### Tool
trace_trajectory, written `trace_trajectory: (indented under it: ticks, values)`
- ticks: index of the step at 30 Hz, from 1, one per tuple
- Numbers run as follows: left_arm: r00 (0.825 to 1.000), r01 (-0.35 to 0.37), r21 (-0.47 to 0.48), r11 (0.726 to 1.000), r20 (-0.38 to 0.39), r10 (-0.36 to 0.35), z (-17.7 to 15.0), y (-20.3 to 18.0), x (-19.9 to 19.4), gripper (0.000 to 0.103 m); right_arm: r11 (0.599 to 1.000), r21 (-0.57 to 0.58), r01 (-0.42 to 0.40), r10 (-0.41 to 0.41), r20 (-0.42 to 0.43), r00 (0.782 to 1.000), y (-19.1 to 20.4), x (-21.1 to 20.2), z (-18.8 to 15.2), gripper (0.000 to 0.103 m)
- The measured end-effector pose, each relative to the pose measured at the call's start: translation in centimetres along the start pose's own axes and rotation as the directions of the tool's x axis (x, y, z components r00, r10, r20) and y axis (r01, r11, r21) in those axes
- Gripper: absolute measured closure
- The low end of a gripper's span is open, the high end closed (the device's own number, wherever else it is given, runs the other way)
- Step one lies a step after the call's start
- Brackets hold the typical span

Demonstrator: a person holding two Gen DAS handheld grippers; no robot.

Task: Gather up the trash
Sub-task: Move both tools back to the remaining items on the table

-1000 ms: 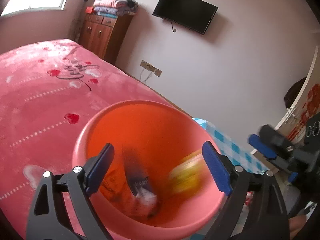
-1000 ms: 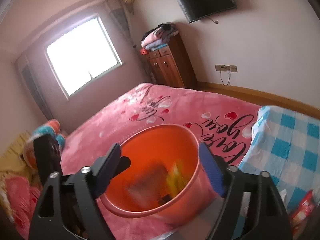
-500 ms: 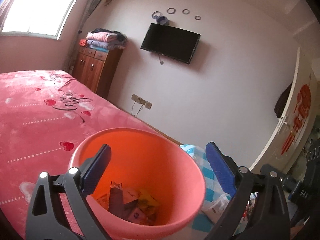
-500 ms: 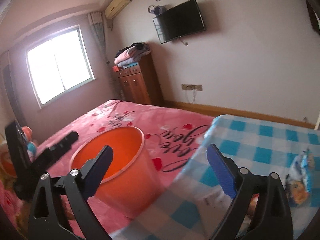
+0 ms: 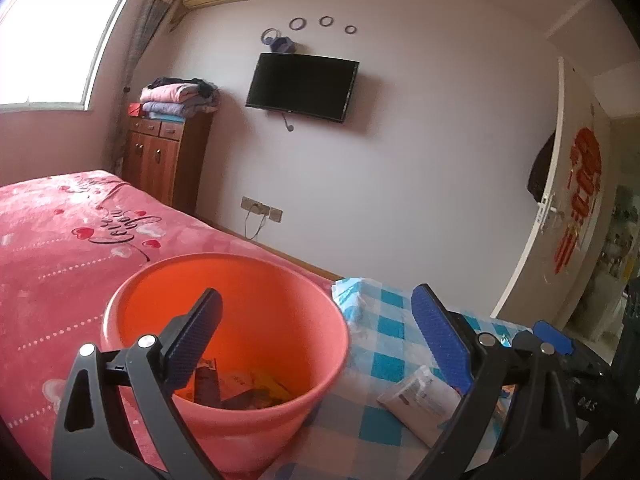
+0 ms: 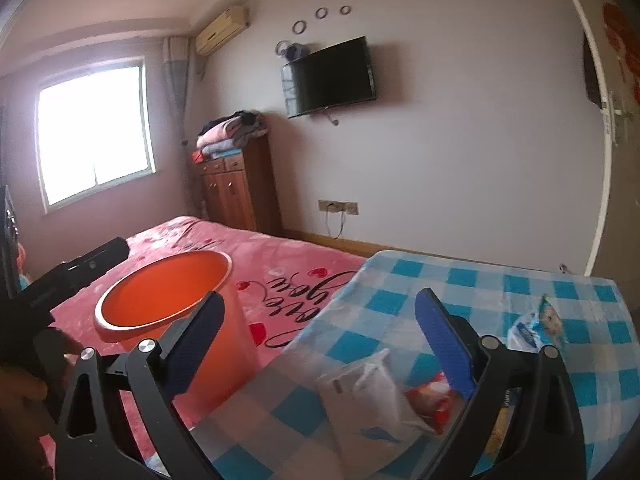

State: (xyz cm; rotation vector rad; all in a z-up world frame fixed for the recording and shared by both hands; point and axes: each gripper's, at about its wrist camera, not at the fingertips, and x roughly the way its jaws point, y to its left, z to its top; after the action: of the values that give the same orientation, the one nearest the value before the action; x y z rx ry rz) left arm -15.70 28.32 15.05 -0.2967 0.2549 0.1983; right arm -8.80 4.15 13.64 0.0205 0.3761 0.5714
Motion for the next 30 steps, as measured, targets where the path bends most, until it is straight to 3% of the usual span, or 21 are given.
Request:
trace_trajectory:
  ticks: [9,14,16,25,30]
  values:
    - [0.997,0.049,0.068,0.997,-0.067,-0.044,-1.4,-3.4,0.0,0.007,0.999,0.029,0.038,-0.040,0.053,0.998,-2.9,-1.9,-1.0,0.005]
    - [0.992,0.020,0.193,0.981,-0.124,0.004,-2.5,-5.7,0.6,0.007,0.998,0.021,0.053,-0.055,0.080,0.995,-4.0,-2.9,-1.6,0.005]
    - [0.987,0.042,0.231,0.972,-0.163,-0.004,-2.9,-6.5,1.0,0.007,0.998,0.018,0.062,-0.064,0.093,0.994,-4.5,-3.2,-1.8,0.005]
    - [0.976,0.089,0.262,0.961,-0.217,-0.032,-4.3,-8.9,1.4,0.007,0.990,0.067,0.123,-0.129,0.105,0.986,-8.1,-4.2,-2.8,0.005]
    - [0.969,0.089,0.302,0.949,-0.249,-0.012,-5.2,-10.9,2.2,0.007,0.983,0.122,0.134,-0.145,0.092,0.985,-10.5,-4.5,-3.6,0.005]
